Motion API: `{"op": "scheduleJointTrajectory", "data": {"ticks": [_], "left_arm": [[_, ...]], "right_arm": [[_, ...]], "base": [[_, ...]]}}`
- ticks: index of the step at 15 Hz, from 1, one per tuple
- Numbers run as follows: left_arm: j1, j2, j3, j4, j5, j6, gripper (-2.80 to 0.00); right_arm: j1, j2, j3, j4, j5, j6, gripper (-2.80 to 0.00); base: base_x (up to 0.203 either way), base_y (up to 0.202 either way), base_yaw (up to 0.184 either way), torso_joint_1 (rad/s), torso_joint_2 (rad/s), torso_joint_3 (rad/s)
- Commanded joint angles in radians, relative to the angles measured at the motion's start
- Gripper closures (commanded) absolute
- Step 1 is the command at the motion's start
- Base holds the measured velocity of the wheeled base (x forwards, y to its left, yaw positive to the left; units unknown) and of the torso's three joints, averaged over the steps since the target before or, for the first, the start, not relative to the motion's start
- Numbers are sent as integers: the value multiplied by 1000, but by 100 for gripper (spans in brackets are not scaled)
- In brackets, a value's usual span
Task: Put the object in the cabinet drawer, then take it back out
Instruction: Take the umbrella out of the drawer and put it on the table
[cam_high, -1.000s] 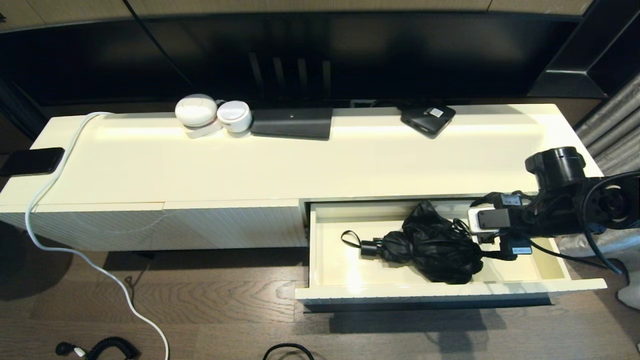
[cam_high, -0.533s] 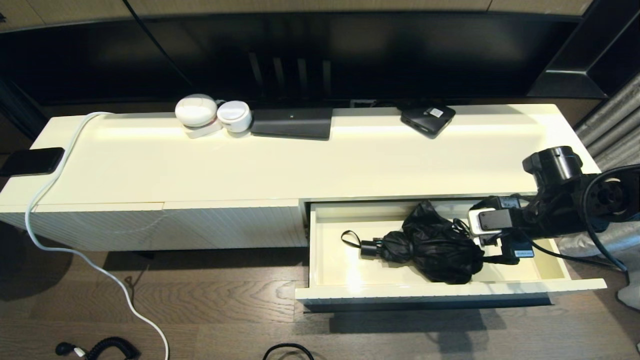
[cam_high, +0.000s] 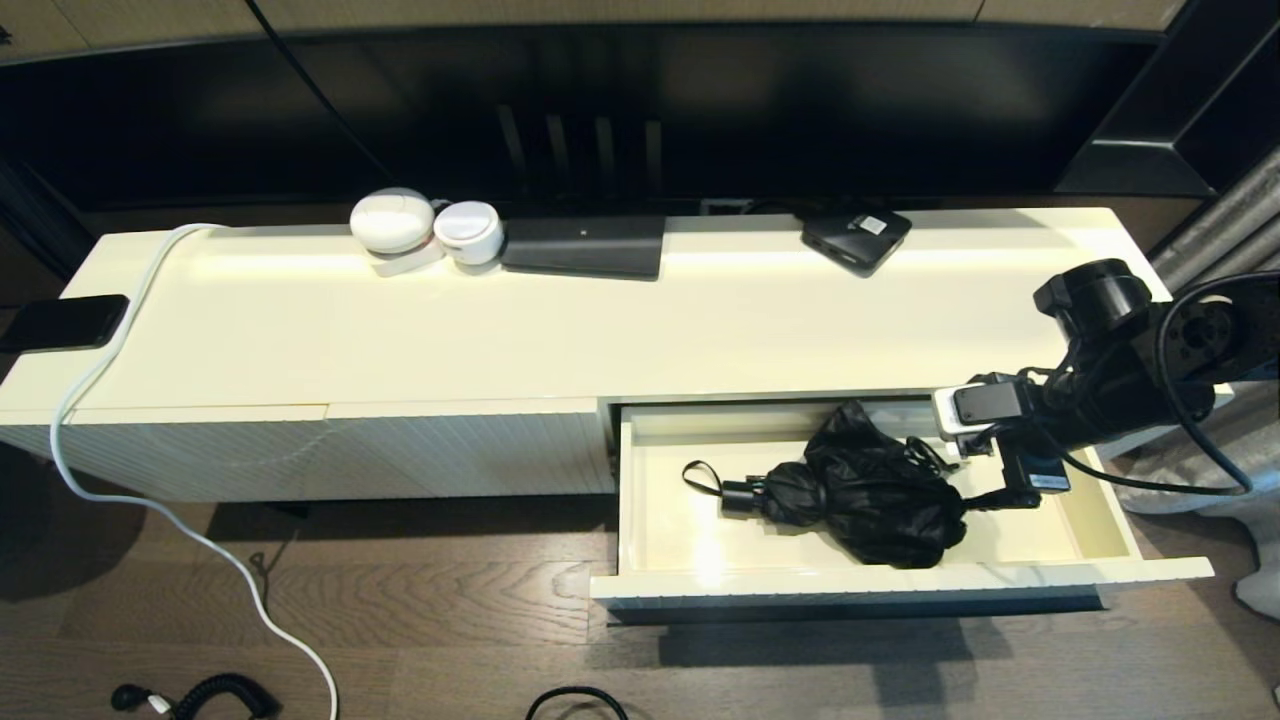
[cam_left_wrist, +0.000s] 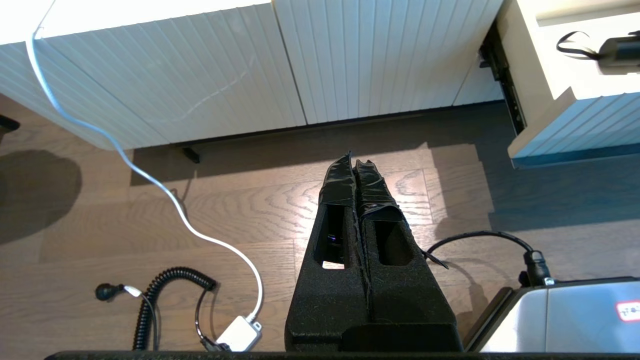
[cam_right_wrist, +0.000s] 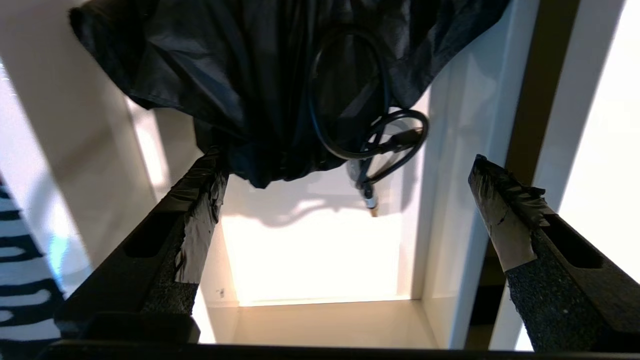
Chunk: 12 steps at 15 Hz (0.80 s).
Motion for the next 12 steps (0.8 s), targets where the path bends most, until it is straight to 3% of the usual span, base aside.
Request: {"op": "scheduleJointTrajectory", "data": {"ticks": [1,5,12], "left_arm": [[-1,0,0,0,0,1,0],[-1,0,0,0,0,1,0],[-1,0,0,0,0,1,0]], "right_arm": [[-1,23,-42,38,3,-1,-280],[-5,106,-228,221,8,71,-280],[1,198,-254,177,14,119,-280]], "base": [[0,0,0,0,0,0],[0,0,0,0,0,0],[0,0,0,0,0,0]]}}
